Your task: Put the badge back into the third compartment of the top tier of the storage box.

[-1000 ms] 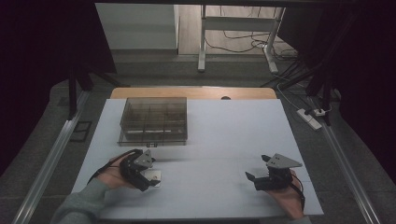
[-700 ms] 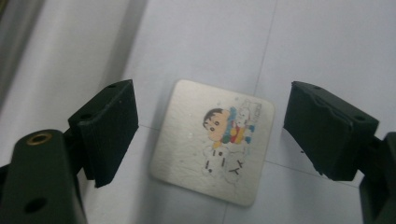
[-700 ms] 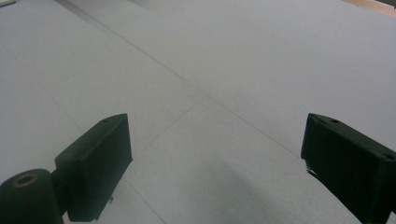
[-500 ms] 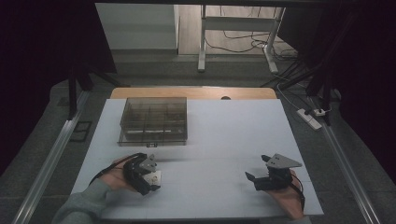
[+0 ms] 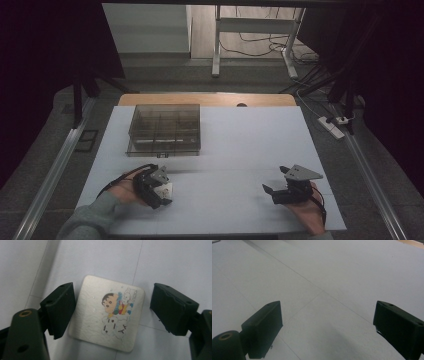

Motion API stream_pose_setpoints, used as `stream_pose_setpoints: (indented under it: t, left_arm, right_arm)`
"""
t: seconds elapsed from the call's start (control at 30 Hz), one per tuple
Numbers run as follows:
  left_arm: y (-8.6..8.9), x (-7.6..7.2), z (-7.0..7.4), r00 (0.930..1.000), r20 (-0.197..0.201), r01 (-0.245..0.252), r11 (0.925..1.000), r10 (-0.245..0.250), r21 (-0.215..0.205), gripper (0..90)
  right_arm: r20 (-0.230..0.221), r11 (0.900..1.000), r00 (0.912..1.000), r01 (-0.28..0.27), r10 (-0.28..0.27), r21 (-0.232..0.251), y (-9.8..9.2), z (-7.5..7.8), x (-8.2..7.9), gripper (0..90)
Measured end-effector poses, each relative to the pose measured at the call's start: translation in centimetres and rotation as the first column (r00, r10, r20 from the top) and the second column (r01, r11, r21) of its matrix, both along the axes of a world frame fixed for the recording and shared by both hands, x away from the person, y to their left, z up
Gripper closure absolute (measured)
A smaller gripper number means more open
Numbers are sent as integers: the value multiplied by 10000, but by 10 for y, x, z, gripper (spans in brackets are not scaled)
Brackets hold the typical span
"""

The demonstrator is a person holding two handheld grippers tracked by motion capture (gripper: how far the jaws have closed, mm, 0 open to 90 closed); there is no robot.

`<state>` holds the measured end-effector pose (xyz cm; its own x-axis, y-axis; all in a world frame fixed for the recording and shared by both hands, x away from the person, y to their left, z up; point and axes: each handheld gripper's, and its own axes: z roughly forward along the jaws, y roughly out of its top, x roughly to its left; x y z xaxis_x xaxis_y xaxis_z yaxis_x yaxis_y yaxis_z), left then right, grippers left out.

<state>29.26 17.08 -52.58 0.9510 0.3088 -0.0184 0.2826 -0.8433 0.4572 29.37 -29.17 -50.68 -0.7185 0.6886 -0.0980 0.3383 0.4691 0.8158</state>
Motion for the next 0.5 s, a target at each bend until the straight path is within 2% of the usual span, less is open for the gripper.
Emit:
stream_pose_setpoints:
  t: [0.23, 0.5]
  left_arm:
    - [4, 2, 1, 10000, 9, -67, 9998, 67, -184, 315]
    - [4, 2, 1, 10000, 35, -27, 9998, 28, -181, 329]
  right_arm:
    - [-4, 10000, 10000, -9, 9, 3, 0, 0, 0, 82]
    - [-8, 10000, 10000, -6, 6, -7, 0, 0, 0, 82]
